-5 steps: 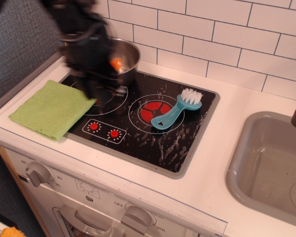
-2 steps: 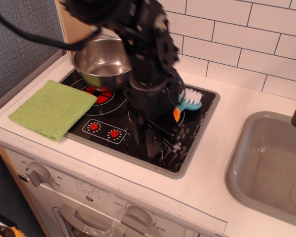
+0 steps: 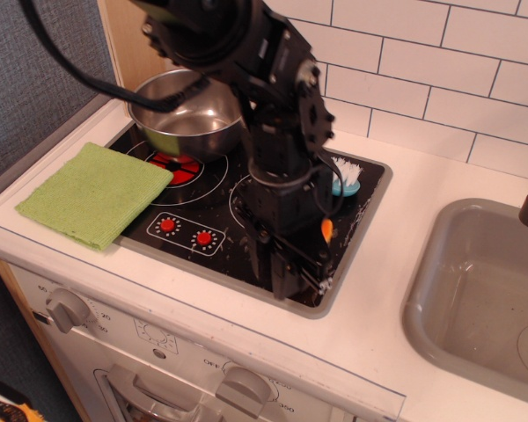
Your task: Take the squash off the green cloth and put it to the right.
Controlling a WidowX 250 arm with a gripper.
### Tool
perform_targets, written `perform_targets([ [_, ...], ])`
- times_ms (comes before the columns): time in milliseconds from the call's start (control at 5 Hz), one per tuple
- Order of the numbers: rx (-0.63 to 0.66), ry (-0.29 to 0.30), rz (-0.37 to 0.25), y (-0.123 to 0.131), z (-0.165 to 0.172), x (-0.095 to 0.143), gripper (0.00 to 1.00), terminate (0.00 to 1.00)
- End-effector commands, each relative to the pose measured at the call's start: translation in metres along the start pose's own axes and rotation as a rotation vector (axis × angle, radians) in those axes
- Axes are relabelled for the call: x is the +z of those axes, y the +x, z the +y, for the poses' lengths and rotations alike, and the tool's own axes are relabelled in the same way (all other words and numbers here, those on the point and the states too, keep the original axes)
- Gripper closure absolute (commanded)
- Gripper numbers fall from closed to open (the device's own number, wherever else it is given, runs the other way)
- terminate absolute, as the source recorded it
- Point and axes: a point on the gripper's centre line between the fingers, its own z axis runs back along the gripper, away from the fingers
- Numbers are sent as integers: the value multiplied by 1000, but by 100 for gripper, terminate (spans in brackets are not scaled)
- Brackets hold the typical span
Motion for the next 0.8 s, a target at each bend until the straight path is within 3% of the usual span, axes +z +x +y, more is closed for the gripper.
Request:
perform_targets([
  [0,-26,15,-35,-5,-7,13,0,0],
  [200,-13,40,-75,-9,-10,29,0,0],
  [600,93,36,-193,-33,-20,79,0,0],
])
